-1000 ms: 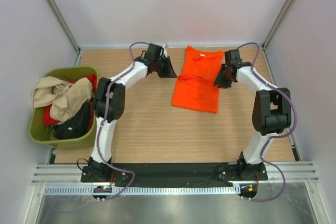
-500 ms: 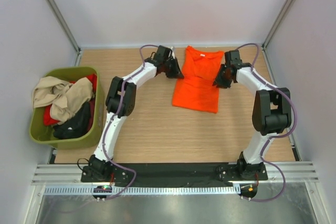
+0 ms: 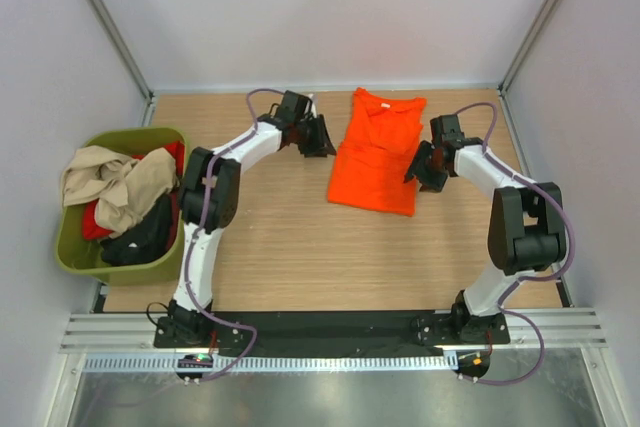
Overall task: Fold and stack the t-shirts
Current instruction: Fold the tshirt
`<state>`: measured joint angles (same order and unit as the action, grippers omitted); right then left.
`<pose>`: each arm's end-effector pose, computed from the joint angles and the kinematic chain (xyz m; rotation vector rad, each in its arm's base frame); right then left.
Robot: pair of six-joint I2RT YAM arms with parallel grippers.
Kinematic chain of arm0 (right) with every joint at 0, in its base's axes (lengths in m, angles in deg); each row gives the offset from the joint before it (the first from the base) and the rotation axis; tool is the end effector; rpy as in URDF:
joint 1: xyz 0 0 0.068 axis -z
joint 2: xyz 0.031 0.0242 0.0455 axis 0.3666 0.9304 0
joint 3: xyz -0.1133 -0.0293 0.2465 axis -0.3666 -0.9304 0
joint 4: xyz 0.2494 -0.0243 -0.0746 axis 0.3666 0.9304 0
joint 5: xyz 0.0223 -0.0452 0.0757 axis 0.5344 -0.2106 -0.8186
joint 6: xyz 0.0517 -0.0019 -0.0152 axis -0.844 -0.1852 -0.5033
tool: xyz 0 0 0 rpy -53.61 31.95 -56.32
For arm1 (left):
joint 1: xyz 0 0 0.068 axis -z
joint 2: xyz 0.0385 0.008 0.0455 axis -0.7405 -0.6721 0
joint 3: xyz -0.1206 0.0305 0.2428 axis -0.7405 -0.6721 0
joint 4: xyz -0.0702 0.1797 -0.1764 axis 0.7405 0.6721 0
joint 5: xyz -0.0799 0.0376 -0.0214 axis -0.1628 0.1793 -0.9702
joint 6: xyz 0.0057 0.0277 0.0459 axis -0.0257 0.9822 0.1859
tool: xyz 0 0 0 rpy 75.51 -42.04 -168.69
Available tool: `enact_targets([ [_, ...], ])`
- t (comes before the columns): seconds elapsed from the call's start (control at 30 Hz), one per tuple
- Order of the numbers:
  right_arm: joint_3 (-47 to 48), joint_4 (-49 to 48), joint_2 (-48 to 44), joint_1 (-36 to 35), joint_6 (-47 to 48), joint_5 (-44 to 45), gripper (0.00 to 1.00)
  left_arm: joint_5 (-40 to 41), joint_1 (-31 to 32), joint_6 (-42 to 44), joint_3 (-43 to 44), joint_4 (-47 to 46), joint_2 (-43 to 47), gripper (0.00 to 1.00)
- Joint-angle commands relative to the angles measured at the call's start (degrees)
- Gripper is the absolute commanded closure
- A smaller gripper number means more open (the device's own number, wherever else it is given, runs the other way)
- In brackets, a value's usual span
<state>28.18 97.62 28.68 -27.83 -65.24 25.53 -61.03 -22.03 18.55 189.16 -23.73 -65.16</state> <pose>0.3429 0.0401 0.2008 0.5749 2.6395 0.2834 0.4609 -0.2365 0.1813 -0.0722 2.5265 -0.9312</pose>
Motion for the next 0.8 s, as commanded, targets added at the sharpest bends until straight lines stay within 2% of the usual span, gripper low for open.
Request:
enact_targets([
  [0.0, -2.84, 0.46, -5.46, -0.18, -0.49, -1.39, 0.45, 2.95, 0.19, 4.27, -10.58, 0.80, 11.36, 0.64],
  [0.17, -8.72, 0.29, -8.81, -0.26, -0.92, -4.11, 0.44, 0.94, 0.37, 3.05, -24.82, -3.23, 17.35, 0.60],
  [0.47, -17.43, -4.37, -11.54, -0.27, -1.10, -5.08, 0.45, -2.58, 1.95, 0.85, -29.59, -8.07, 15.69, 0.59],
  [0.77, -20.25, -5.51, -10.92, -0.26, 0.56, -1.13, 0.57, -4.34, 3.09, -1.18, -31.53, -11.67, 14.36, 0.58],
])
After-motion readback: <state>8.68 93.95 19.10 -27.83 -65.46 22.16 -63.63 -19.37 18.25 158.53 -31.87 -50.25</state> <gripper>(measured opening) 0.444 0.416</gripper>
